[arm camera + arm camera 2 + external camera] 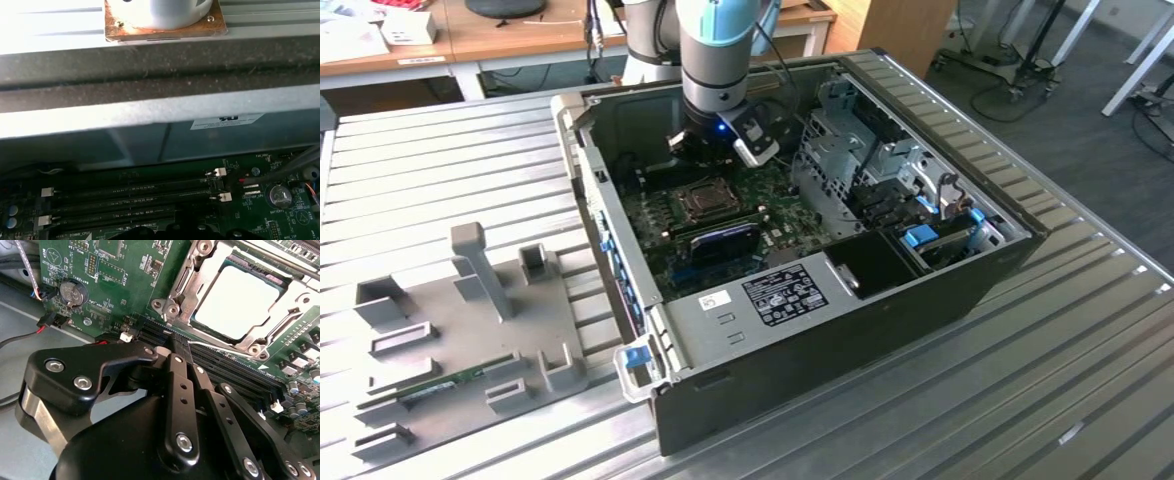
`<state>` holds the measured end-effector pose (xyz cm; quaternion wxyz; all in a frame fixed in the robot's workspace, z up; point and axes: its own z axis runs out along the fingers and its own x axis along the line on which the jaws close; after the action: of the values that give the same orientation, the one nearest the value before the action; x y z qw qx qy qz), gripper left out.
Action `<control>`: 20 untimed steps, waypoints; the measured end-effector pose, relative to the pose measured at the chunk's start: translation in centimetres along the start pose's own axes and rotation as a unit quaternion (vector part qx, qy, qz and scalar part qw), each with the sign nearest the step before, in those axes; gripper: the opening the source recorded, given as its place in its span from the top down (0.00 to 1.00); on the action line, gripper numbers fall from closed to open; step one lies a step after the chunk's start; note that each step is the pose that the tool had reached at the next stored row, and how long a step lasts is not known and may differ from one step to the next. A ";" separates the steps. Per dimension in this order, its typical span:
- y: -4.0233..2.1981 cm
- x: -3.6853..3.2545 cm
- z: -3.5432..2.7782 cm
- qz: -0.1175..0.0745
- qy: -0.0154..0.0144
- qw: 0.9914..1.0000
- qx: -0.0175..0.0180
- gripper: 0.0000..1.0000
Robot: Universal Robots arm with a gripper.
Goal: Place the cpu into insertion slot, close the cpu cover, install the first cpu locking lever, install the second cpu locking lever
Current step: 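Install the first cpu locking lever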
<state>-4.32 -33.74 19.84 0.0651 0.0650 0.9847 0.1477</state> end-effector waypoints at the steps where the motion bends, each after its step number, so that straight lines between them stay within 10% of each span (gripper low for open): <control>1: -0.01 0.00 0.05 0.001 0.000 1.000 0.000 0.90; 20: -0.28 0.07 0.71 0.011 -0.006 1.000 0.003 0.90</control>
<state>-4.32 -33.80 19.07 0.0688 0.0767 0.9840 0.1450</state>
